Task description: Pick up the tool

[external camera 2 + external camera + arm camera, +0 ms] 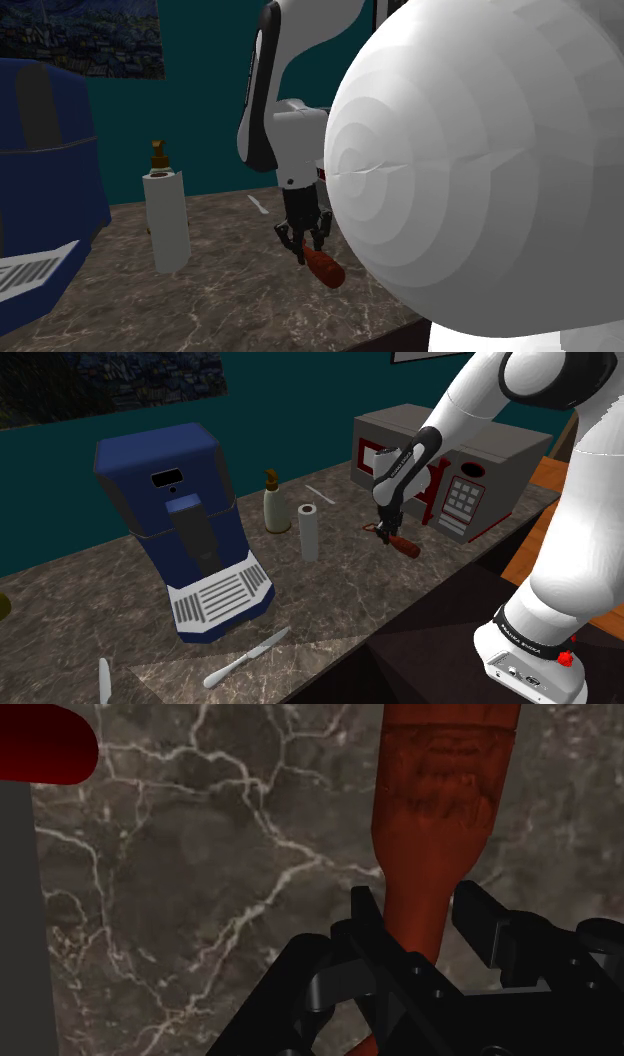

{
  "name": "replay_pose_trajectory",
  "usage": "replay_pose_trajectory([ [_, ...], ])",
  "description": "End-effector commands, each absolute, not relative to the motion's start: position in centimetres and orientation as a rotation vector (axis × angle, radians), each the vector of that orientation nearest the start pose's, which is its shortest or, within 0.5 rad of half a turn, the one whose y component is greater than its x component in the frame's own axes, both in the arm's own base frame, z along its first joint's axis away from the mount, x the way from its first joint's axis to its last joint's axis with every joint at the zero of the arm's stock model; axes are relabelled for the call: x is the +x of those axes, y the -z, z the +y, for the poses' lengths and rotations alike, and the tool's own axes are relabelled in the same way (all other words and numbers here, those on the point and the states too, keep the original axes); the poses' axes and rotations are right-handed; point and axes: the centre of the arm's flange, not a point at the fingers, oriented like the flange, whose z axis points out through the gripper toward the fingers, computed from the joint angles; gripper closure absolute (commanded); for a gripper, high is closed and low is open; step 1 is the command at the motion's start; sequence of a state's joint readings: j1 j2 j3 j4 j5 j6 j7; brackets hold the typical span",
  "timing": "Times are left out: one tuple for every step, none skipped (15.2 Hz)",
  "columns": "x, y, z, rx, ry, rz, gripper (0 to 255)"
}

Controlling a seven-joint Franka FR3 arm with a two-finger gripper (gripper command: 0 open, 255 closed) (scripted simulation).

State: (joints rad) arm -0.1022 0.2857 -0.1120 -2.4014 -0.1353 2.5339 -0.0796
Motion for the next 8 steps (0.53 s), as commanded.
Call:
replay_pose_trajectory([
  [47.0, -18.5, -10.3, -3.207, -0.269, 0.024, 255],
  [47.0, -19.0, -10.3, -3.207, -0.269, 0.024, 255],
  [47.0, -19.5, -10.3, -3.207, -0.269, 0.024, 255],
  [47.0, -20.1, -10.3, -3.207, -0.269, 0.024, 255],
  [47.0, -20.6, -10.3, -3.207, -0.269, 0.024, 255],
  [47.0, -21.1, -10.3, -3.207, -0.269, 0.024, 255],
  [47.0, -21.6, -10.3, -3.207, -0.269, 0.024, 255],
  [47.0, -22.2, -10.3, -3.207, -0.269, 0.024, 255],
])
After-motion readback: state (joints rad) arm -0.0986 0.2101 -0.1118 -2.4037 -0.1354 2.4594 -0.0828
